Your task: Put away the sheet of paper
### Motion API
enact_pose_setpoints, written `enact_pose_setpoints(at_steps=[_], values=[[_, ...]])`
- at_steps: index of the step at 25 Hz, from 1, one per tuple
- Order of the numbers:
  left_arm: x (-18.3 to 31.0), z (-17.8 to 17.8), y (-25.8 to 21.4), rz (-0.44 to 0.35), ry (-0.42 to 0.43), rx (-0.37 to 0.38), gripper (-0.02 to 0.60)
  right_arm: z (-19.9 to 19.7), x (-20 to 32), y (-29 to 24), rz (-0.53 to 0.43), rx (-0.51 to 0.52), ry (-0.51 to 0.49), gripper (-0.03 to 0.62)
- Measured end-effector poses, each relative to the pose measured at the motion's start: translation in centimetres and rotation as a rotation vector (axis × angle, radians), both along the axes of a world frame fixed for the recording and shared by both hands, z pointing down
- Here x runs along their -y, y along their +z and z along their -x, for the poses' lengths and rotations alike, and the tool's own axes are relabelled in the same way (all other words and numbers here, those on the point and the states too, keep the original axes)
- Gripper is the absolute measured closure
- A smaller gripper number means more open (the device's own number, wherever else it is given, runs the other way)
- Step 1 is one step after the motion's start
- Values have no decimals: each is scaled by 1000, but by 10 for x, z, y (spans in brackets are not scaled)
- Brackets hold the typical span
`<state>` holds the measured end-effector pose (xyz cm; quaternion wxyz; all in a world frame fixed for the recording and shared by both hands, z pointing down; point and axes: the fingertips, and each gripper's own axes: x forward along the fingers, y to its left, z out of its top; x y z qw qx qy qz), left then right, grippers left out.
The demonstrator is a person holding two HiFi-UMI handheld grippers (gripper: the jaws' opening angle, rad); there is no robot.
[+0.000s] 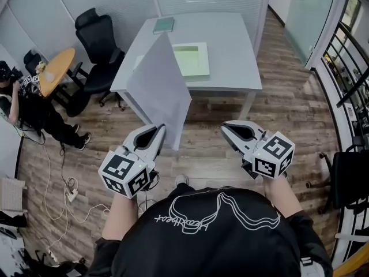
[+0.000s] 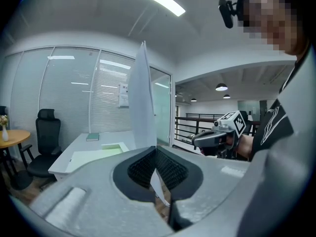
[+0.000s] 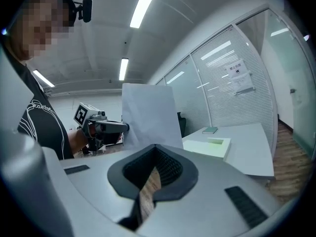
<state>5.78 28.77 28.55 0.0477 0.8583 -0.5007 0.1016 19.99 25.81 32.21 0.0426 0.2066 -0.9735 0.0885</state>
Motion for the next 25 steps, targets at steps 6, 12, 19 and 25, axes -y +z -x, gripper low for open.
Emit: enact_pose_setpoints(at_steps=[6,12,19,25], values=[[1,1,-5,-12,13,-26,574,0,8,0,-7,10,15,585],[22,10,-3,-6,8,-42,574,6,30,2,-1,29,14,583],[66,30,8,25,35,-32,574,27,68,9,18,23,33,583],[131,58,23,80,67,-35,574,56,128,23,70,13,64,583]])
